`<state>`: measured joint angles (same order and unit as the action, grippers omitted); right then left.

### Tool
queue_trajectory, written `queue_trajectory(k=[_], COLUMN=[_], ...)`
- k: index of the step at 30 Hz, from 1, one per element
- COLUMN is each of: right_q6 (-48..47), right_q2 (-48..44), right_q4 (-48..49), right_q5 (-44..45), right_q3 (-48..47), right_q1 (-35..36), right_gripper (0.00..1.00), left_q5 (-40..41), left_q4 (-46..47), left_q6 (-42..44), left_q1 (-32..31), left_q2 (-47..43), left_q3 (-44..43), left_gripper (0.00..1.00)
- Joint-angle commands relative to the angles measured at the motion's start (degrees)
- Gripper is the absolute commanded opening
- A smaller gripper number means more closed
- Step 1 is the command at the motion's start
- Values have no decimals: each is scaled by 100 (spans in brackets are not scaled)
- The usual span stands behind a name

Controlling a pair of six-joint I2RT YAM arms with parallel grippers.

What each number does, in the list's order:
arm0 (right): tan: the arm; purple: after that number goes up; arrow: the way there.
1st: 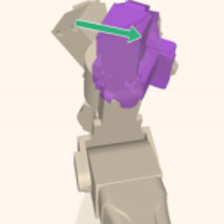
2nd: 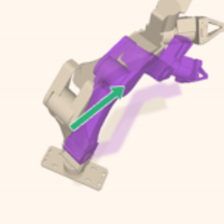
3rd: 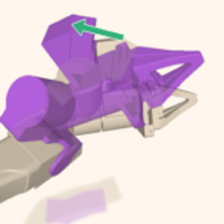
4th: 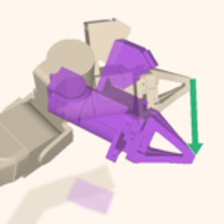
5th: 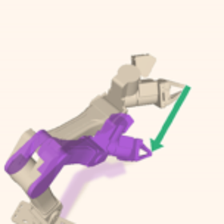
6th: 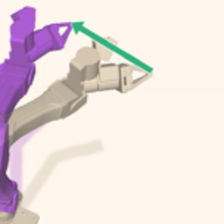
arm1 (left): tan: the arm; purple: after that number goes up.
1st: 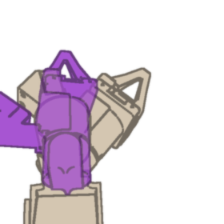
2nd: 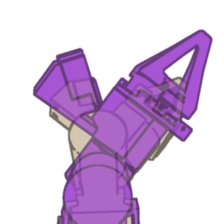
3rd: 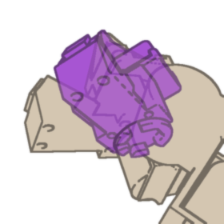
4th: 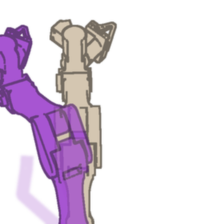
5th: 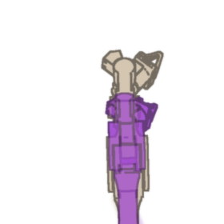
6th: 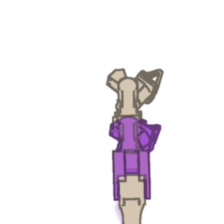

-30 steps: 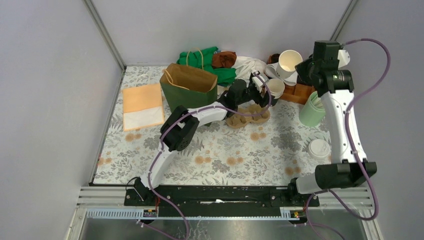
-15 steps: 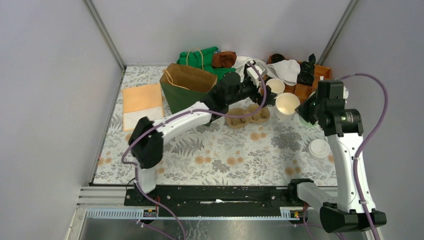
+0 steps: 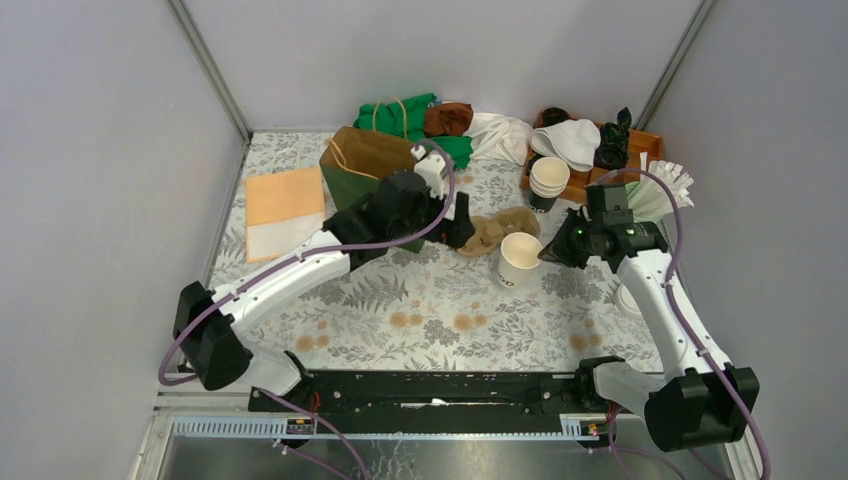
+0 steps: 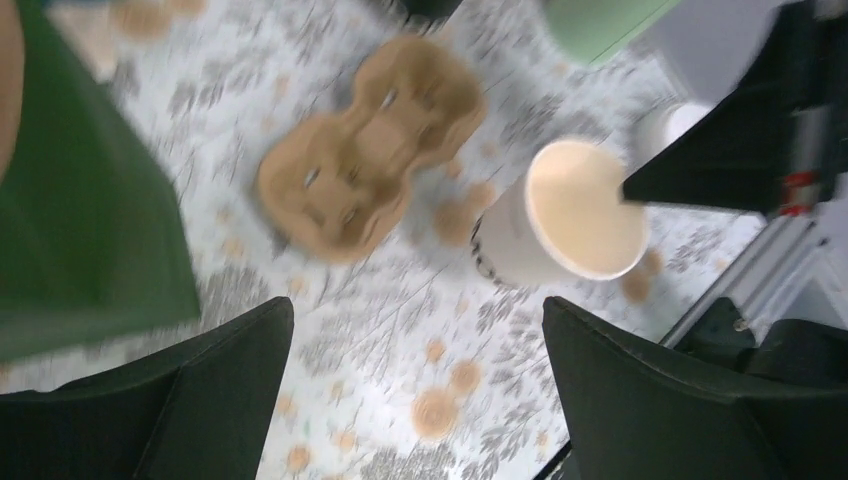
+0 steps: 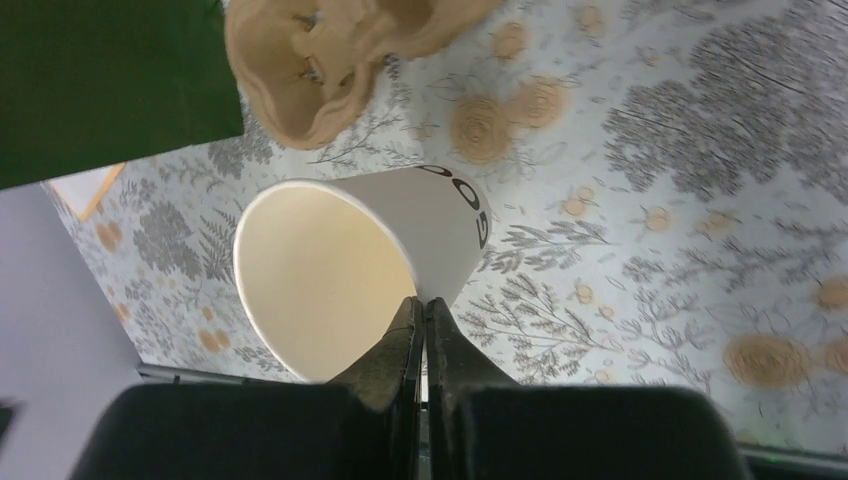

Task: Pack the takeout coffee
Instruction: Place the coffee cup at the center of the board.

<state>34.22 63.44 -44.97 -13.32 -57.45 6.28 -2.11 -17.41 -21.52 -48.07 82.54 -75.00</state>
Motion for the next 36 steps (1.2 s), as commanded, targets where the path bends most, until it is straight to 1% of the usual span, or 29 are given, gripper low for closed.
queue_trajectory(k=[1,7,11,13,15,21,27,35,36], right_q6=[-250,-334,-598,-685,-778,-1117,-1158,-1226,-1225], right_q2=[205,644,896,998,1076,1119,1100,936,907], right_q4=[933,1641,1851,1916,2000,2296,2391,2335,2339], right_q5=[131,702,934,936,937,855,815,741,729], right_q3=[48,104,51,50,70,333,471,663,699], right_q1=[593,1794,2218,2302,2374,2627,2683,2685,2685], right_gripper=[0,0,0,0,0,0,0,6,10], left_q5=[560,920,1070,1113,1087,1097,961,702,680], left_q4=[-461,-874,-706,-540,-610,-1007,-1059,-1062,-1048], left_q6=[-554,-804,-909,-1014,-1092,-1011,-825,-718,-721], left_q1=[23,105,133,176,245,281,281,281,281], left_q2=[-613,-1067,-1624,-1862,-1966,-1856,-1716,-1405,-1406], left_q3=[671,913,1321,1577,1670,1487,1298,1125,1112], left_gripper=[99,99,99,99,99,99,99,99,99])
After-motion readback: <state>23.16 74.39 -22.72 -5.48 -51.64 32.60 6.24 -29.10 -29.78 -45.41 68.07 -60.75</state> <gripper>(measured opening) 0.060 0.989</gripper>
